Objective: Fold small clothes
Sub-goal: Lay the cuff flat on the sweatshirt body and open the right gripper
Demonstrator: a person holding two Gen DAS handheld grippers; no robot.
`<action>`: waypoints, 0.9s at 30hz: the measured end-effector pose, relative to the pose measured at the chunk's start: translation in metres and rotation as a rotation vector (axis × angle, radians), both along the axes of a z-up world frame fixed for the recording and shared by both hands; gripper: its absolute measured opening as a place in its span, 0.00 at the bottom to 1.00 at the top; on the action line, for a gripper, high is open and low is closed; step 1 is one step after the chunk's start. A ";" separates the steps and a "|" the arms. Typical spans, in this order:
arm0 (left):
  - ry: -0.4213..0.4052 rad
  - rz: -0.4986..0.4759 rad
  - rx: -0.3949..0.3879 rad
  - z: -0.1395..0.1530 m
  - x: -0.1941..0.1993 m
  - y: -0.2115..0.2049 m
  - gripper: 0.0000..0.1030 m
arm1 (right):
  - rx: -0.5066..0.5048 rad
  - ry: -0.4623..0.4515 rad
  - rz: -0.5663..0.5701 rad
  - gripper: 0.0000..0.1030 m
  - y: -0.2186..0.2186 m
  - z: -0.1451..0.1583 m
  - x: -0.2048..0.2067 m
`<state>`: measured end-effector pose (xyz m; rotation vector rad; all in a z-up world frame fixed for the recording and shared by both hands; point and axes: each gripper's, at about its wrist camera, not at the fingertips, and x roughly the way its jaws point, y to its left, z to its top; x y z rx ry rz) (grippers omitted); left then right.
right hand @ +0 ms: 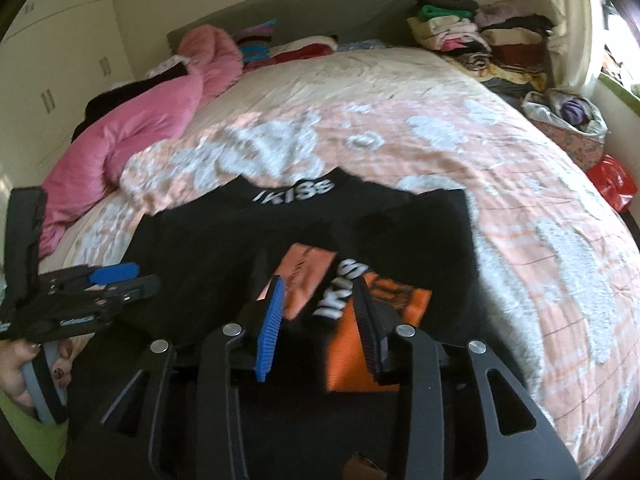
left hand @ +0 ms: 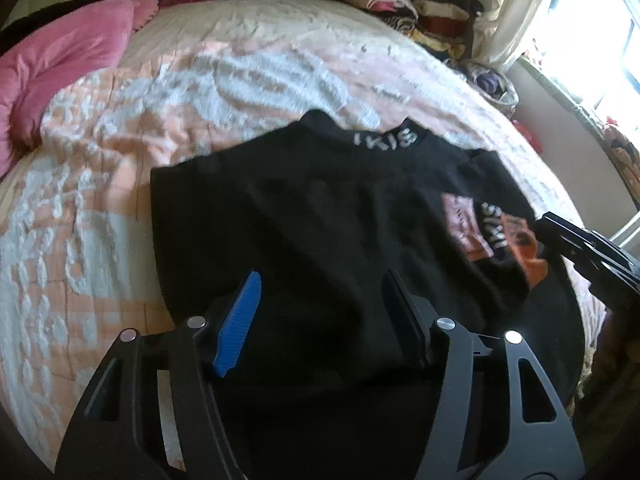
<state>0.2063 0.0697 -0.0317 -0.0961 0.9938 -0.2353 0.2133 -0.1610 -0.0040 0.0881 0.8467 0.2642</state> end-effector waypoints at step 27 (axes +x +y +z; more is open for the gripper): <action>0.048 -0.023 -0.005 -0.013 0.002 -0.001 0.59 | -0.043 0.081 0.013 0.55 0.021 -0.033 -0.013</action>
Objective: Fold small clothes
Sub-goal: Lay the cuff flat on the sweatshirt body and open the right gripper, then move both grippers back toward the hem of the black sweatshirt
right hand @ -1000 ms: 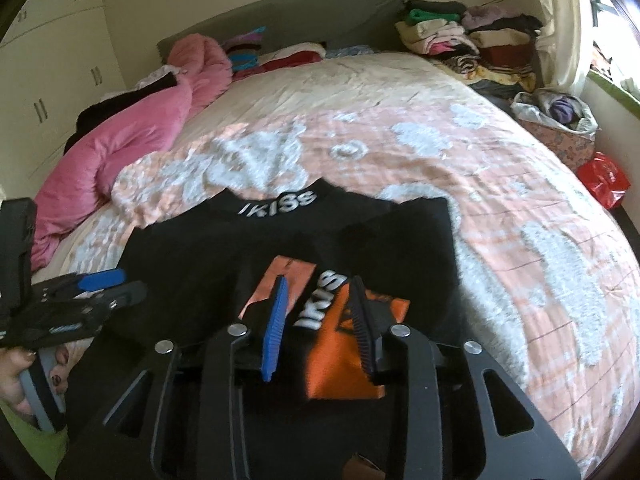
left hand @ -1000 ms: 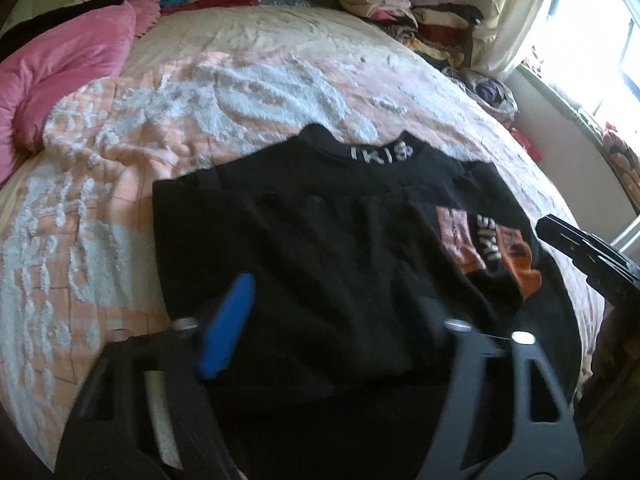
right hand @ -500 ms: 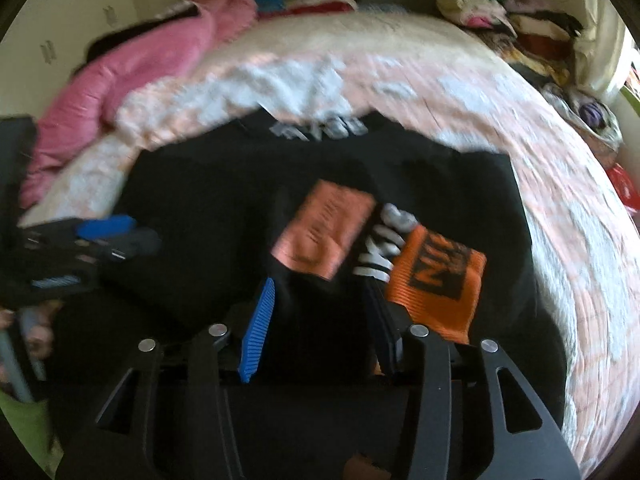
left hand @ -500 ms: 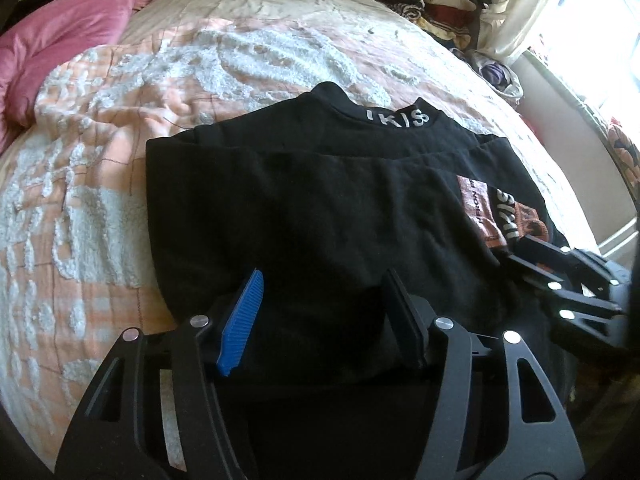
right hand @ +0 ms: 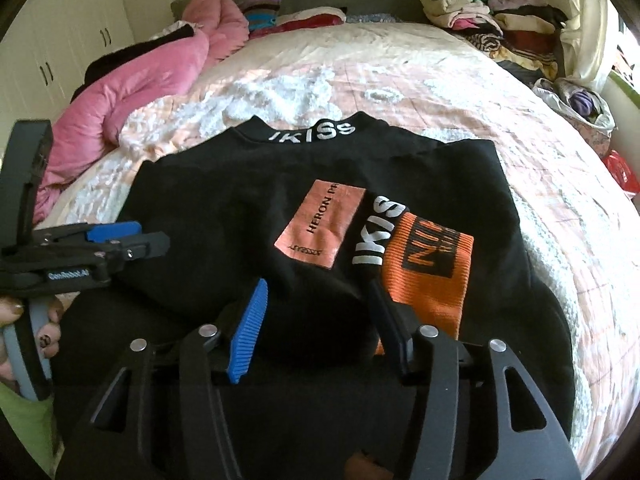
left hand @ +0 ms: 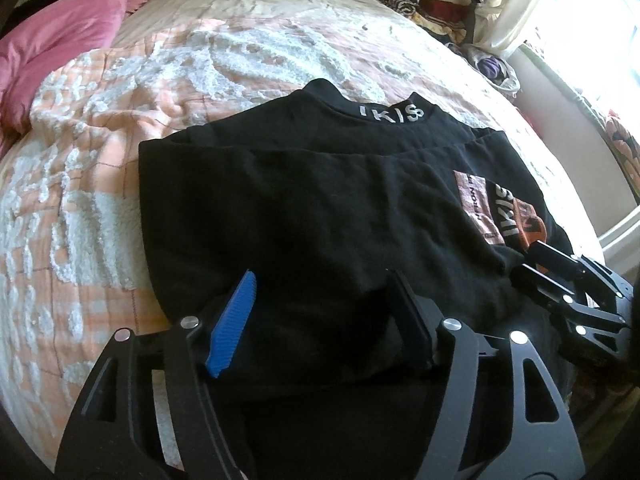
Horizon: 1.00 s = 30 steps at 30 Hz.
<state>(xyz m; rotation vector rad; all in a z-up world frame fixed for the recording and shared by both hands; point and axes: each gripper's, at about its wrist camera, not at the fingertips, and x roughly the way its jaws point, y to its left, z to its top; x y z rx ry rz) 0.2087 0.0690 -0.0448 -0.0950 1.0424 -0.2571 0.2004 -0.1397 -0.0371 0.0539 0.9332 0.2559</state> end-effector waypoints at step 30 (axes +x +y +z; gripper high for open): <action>-0.070 0.023 -0.008 0.040 -0.012 0.014 0.91 | 0.062 -0.058 -0.063 0.96 -0.020 0.028 -0.019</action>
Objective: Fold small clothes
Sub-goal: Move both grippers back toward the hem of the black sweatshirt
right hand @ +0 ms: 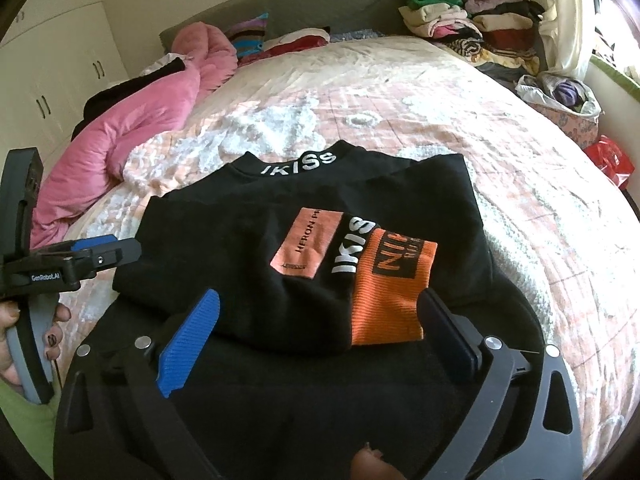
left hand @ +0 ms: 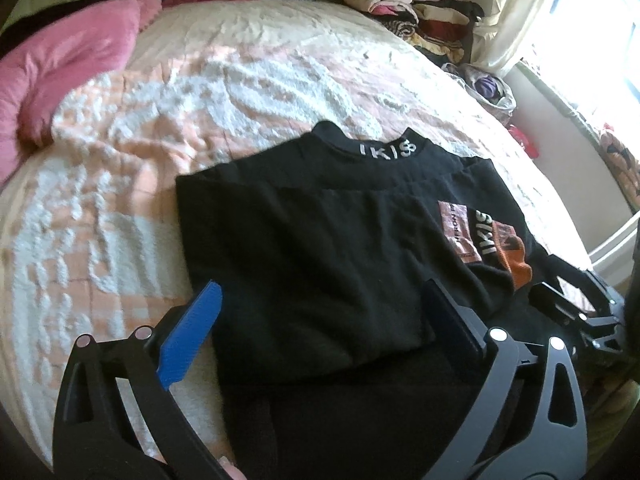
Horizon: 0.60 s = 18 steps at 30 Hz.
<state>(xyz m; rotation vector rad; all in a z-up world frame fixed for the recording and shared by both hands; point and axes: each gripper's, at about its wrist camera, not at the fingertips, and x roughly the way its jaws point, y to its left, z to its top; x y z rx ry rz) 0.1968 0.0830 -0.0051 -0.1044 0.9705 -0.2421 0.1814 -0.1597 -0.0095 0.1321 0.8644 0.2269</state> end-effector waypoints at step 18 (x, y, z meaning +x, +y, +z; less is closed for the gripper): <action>-0.125 0.004 -0.015 0.040 -0.033 -0.006 0.91 | 0.016 -0.071 -0.021 0.96 -0.010 0.028 -0.018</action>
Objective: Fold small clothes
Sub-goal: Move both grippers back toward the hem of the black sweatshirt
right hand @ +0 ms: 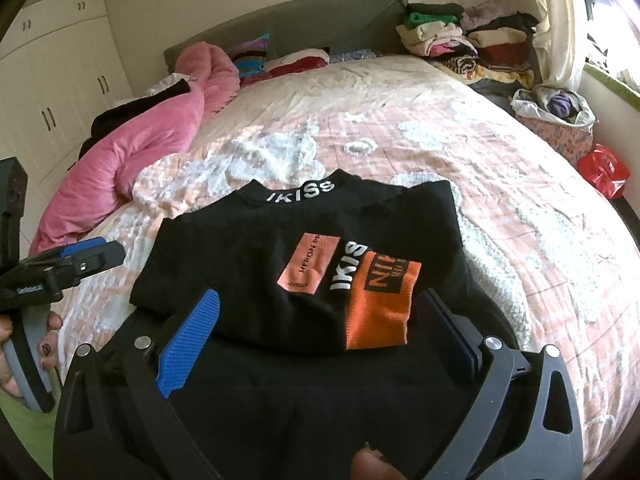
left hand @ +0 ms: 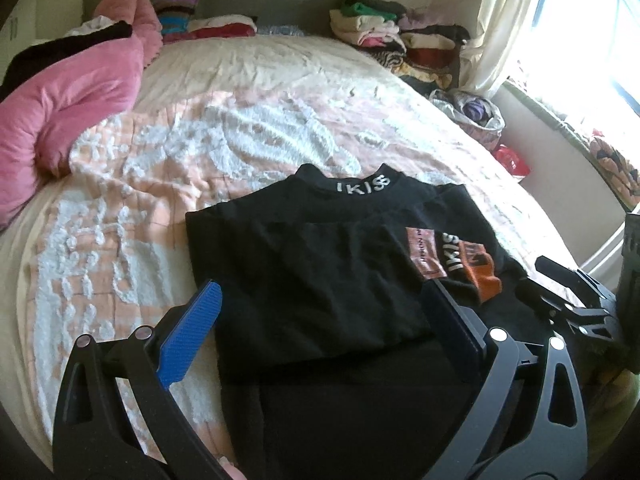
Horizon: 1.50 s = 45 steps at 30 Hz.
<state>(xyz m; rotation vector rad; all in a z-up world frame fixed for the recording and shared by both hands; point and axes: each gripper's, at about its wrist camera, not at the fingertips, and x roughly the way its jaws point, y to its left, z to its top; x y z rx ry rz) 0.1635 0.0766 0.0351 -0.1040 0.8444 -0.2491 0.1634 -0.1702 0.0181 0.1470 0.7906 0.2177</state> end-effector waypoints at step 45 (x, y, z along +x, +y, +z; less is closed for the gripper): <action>0.024 0.154 -0.038 -0.018 -0.107 0.044 0.91 | 0.026 -0.059 -0.025 0.96 -0.058 0.031 -0.084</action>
